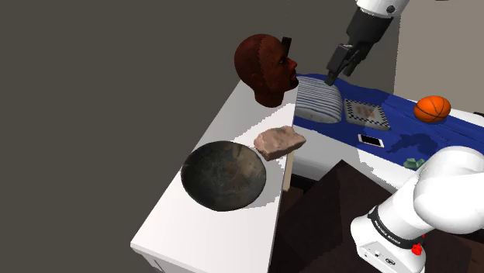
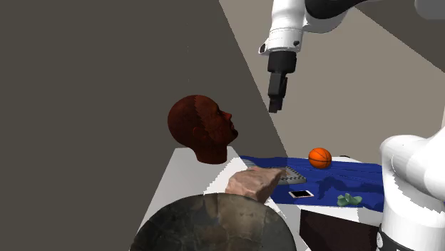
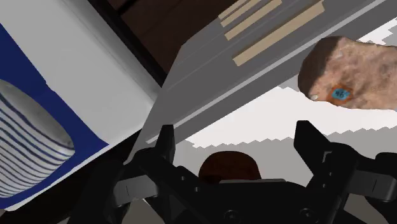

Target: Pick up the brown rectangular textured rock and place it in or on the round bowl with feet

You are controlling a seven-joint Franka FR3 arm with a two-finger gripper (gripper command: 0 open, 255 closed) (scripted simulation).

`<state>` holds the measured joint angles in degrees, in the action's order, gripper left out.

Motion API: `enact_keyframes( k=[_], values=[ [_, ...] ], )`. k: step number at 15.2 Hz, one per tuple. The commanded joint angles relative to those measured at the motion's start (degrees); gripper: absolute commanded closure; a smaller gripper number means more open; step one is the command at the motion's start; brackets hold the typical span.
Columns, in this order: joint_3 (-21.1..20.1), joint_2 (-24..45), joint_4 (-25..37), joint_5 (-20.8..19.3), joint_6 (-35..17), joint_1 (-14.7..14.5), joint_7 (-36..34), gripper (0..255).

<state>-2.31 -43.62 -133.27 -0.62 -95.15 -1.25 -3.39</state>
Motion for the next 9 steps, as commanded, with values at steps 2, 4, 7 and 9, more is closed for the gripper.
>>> enact_keyframes(
  k=[2,4,7,9],
  values=[
    [3.58,-1.06,-2.76,3.57,-2.08,-0.48,1.82,0],
    [10.68,-2.68,-8.34,10.64,-6.00,-1.61,5.77,0],
    [21.22,-3.69,-16.54,21.48,-11.17,-3.86,12.91,0],
    [28.41,-3.23,-21.60,29.11,-14.00,-6.13,18.75,0]
  ],
)
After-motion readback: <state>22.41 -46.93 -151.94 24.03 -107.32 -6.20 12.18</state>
